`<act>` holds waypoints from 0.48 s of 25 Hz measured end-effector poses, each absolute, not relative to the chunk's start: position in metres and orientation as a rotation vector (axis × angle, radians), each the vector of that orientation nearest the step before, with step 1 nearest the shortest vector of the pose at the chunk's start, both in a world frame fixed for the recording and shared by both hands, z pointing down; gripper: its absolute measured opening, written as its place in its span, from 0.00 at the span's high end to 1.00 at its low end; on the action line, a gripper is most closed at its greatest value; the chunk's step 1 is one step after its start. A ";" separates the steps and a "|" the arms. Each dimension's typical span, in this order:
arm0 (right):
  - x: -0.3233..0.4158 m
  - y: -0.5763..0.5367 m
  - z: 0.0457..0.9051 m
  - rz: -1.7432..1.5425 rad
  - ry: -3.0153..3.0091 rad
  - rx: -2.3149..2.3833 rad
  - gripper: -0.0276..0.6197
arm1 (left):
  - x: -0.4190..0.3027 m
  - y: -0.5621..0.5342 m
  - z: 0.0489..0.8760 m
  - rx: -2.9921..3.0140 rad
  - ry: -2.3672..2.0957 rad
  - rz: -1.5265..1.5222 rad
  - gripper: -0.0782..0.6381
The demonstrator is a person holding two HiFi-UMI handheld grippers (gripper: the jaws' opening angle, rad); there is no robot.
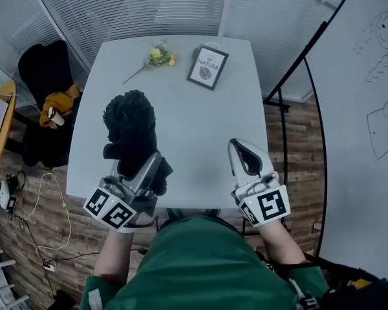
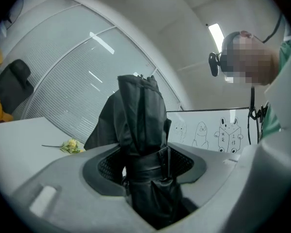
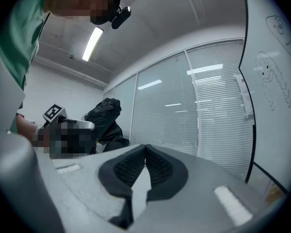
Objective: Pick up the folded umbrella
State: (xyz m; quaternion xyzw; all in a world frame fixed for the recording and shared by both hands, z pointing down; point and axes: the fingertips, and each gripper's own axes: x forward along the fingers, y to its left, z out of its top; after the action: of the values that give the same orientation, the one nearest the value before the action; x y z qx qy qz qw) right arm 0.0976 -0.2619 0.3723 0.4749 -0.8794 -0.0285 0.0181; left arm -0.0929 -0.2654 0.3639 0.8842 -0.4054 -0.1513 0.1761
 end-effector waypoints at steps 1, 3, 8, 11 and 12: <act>0.097 -0.262 0.372 -0.092 -2.733 1.473 0.95 | -0.094 -0.266 0.364 2.492 -1.137 -0.443 0.52; 0.097 -0.263 0.371 -0.100 -2.737 1.468 0.95 | -0.095 -0.268 0.365 2.483 -1.134 -0.455 0.52; 0.104 -0.266 0.372 -0.095 -2.738 1.464 0.95 | -0.094 -0.267 0.360 2.505 -1.158 -0.450 0.52; 0.103 -0.266 0.371 -0.096 -2.744 1.458 0.95 | -0.096 -0.265 0.358 2.501 -1.162 -0.461 0.52; 0.102 -0.265 0.370 -0.096 -2.747 1.456 0.95 | -0.097 -0.264 0.358 2.493 -1.162 -0.467 0.52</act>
State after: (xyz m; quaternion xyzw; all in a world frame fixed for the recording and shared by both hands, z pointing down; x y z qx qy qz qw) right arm 0.1025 -0.2655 0.3703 0.4680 -0.8830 -0.0310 0.0156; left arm -0.0974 -0.2641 0.3576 0.8799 -0.4100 -0.1649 0.1748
